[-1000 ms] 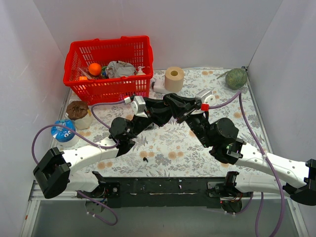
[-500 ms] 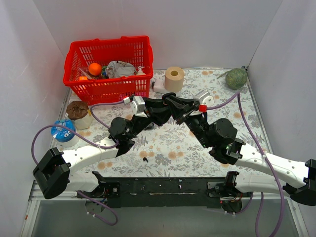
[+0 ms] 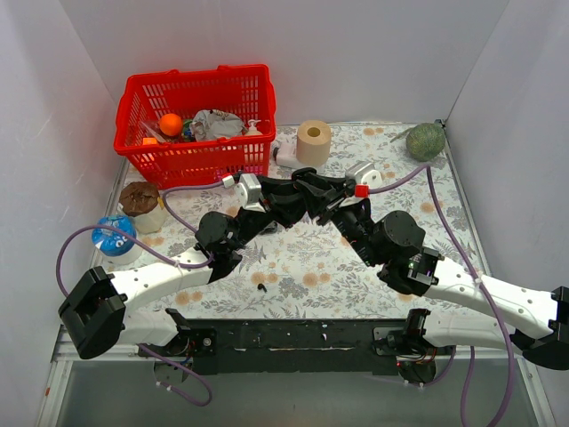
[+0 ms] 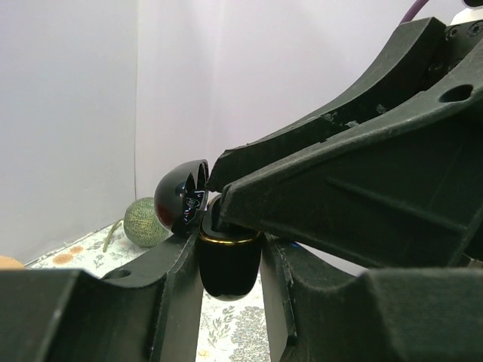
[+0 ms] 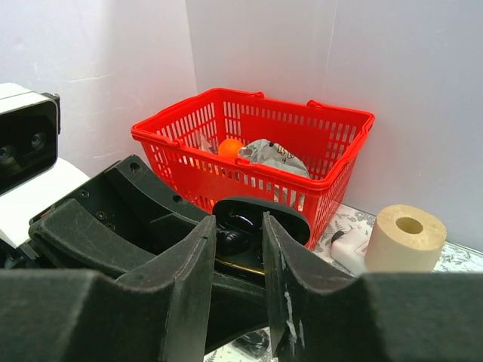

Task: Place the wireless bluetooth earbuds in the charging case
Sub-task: Place the earbud in the charging case, then pick up the earbud from the center of the board.

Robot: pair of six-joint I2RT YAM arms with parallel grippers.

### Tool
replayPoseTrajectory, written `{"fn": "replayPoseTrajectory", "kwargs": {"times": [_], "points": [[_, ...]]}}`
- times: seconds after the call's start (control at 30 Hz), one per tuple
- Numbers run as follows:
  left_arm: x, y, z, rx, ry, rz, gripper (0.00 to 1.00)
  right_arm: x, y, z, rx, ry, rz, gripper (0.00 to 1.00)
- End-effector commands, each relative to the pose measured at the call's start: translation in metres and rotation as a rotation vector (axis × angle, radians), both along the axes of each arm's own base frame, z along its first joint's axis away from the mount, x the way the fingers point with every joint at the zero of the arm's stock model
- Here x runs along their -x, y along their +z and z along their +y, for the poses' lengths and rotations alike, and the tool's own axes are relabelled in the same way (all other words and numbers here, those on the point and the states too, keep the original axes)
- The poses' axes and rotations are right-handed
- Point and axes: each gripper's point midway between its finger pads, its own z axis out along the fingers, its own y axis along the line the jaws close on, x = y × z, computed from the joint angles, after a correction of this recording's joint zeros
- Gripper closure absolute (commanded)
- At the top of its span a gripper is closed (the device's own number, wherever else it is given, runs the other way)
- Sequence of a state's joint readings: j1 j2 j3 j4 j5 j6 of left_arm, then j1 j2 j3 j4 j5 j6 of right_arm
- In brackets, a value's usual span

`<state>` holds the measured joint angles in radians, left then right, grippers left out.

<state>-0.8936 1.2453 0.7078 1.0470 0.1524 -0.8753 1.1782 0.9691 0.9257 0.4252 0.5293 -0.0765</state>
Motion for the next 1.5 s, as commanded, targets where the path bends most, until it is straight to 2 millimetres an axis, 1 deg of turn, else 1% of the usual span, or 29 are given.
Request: {"fn": "replayPoseTrajectory", "kwargs": {"times": [0.0,0.17,0.2,0.3,0.33,0.37,0.4,0.6,0.67,0.77,0.9,0.97,1.0,1.03,1.07,1.1,1.13,1.17,1.23,1.27,1.3,1.33,1.37,1.4,1.43,1.47], "points": [[0.009,0.024,0.013,0.056,0.006,-0.058,1.00,-0.002,0.023,-0.007,-0.053,-0.030,0.005,0.60],[0.009,0.021,0.012,0.049,0.006,-0.051,1.00,-0.003,0.030,-0.008,-0.068,-0.036,0.006,0.57],[0.009,0.021,0.012,0.052,0.006,-0.050,1.00,-0.003,0.030,-0.008,-0.067,-0.037,0.007,0.54],[0.008,0.020,0.012,0.050,0.009,-0.047,1.00,-0.004,0.039,-0.009,-0.076,-0.043,0.011,0.44],[0.008,0.019,0.012,0.051,0.010,-0.044,1.00,-0.004,0.039,-0.009,-0.066,-0.043,0.015,0.42],[0.007,0.017,0.012,0.045,0.009,-0.040,1.00,-0.003,0.046,-0.011,-0.078,-0.045,0.010,0.41],[0.008,0.018,0.012,0.049,0.010,-0.043,1.00,-0.003,0.048,-0.010,-0.077,-0.042,0.010,0.38],[0.006,0.017,0.012,0.049,0.014,-0.035,1.00,0.000,0.065,-0.016,-0.107,-0.039,0.004,0.29],[0.006,0.016,0.012,0.048,0.014,-0.034,1.00,0.000,0.069,-0.019,-0.115,-0.040,0.002,0.22],[0.007,0.017,0.012,0.049,0.012,-0.034,1.00,0.002,0.077,-0.024,-0.133,-0.041,-0.004,0.21],[0.007,0.016,0.013,0.051,0.012,-0.035,1.00,0.003,0.080,-0.032,-0.143,-0.055,-0.005,0.22],[0.009,0.019,0.014,0.057,0.010,-0.042,1.00,0.004,0.077,-0.034,-0.132,-0.055,-0.007,0.24],[0.010,0.019,0.015,0.057,0.010,-0.044,1.00,0.006,0.076,-0.038,-0.127,-0.056,-0.010,0.29],[0.012,0.019,0.017,0.056,0.008,-0.050,1.00,0.007,0.069,-0.038,-0.102,-0.050,-0.002,0.32],[0.014,0.020,0.019,0.052,0.010,-0.059,1.00,0.007,0.065,-0.039,-0.090,-0.049,0.000,0.35],[0.015,0.019,0.020,0.049,0.012,-0.064,1.00,0.009,0.063,-0.043,-0.089,-0.049,-0.001,0.41],[0.019,0.019,0.026,0.047,0.019,-0.071,1.00,0.008,0.053,-0.044,-0.052,-0.057,0.014,0.44],[0.021,0.018,0.030,0.047,0.027,-0.073,1.00,0.009,0.046,-0.046,-0.034,-0.061,0.025,0.52],[0.024,0.011,0.038,0.020,0.045,-0.073,1.00,0.009,0.031,-0.047,0.001,-0.064,0.051,0.58],[0.030,0.012,0.049,0.023,0.056,-0.080,1.00,0.008,0.013,-0.047,0.051,-0.069,0.082,0.58],[0.034,0.011,0.056,0.021,0.067,-0.078,1.00,0.009,0.004,-0.050,0.063,-0.071,0.099,0.59],[0.034,0.003,0.060,-0.006,0.077,-0.054,1.00,0.009,-0.006,-0.052,0.072,-0.078,0.118,0.59],[0.045,0.007,0.076,0.015,0.090,-0.069,1.00,0.010,-0.015,-0.054,0.068,-0.077,0.144,0.57],[0.048,0.005,0.083,0.011,0.100,-0.064,1.00,0.010,-0.041,-0.051,0.106,-0.070,0.176,0.57],[0.047,-0.010,0.086,-0.040,0.114,-0.025,1.00,0.012,-0.054,-0.047,0.124,-0.054,0.198,0.55],[0.051,-0.010,0.095,-0.036,0.126,-0.020,1.00,0.014,-0.073,-0.041,0.133,-0.036,0.248,0.51]]}}
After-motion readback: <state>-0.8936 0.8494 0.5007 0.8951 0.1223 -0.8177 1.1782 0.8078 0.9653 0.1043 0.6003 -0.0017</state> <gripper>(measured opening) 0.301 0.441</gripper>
